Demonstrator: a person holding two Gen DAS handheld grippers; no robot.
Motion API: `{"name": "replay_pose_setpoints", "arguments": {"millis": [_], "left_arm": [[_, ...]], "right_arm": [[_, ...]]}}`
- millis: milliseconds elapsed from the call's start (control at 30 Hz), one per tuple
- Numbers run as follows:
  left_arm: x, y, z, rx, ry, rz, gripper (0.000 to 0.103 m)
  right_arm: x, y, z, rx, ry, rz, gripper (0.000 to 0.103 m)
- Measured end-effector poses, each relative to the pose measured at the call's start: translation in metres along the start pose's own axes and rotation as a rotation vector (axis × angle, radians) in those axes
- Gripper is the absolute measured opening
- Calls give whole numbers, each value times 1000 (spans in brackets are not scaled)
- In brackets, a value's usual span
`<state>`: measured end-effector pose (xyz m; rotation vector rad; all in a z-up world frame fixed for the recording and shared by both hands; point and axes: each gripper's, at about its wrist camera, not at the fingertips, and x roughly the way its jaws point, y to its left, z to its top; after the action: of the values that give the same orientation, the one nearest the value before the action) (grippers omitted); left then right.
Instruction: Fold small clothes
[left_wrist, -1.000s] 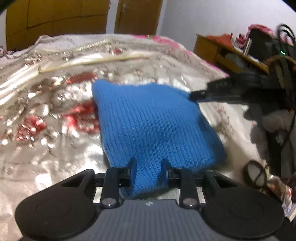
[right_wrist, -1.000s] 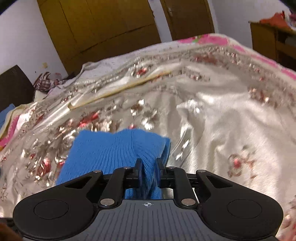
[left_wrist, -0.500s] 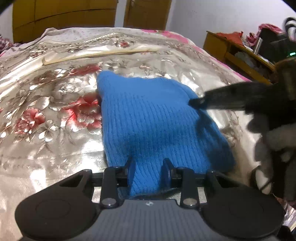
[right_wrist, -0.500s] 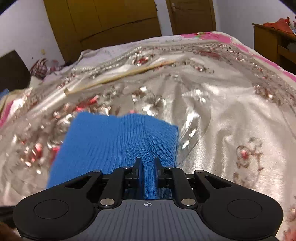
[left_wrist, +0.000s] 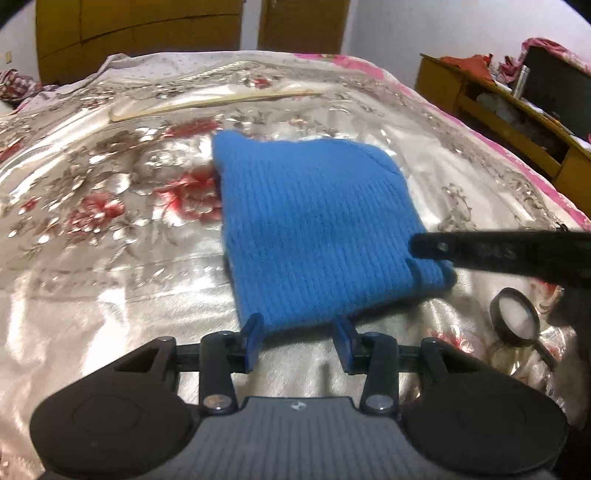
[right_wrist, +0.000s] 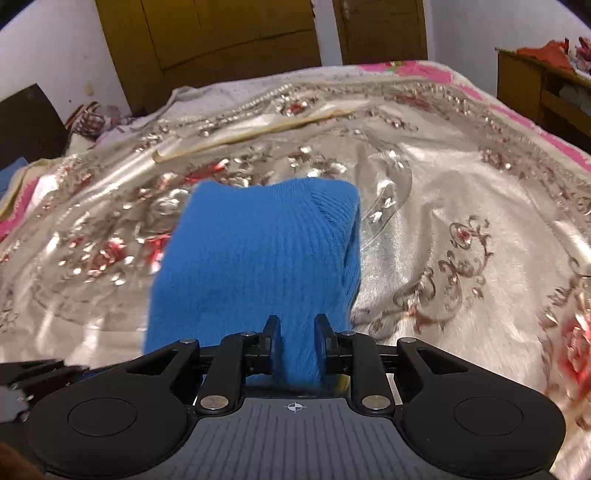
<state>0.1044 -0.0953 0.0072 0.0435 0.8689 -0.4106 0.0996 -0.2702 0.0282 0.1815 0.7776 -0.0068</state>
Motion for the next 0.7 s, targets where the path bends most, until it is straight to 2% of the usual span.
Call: {"name": "replay_pose_setpoints", "arguments": {"millis": [100, 267, 367, 567, 700], "left_arm": [[-3, 3, -5, -28, 13, 5, 50], [-8, 1, -14, -27, 22, 49, 63], [-10, 1, -19, -30, 24, 56, 69], [-12, -1, -21, -25, 27, 85, 77], [-15, 0, -21, -45, 21, 88, 90]], "right_arm": [[-15, 11, -13, -28, 2, -34, 24], [-33, 15, -31, 5, 2, -40, 26], [-42, 18, -41, 3, -10, -56, 38], [-48, 22, -53, 16, -6, -63, 39], [-50, 21, -58, 36, -1, -67, 42]]}}
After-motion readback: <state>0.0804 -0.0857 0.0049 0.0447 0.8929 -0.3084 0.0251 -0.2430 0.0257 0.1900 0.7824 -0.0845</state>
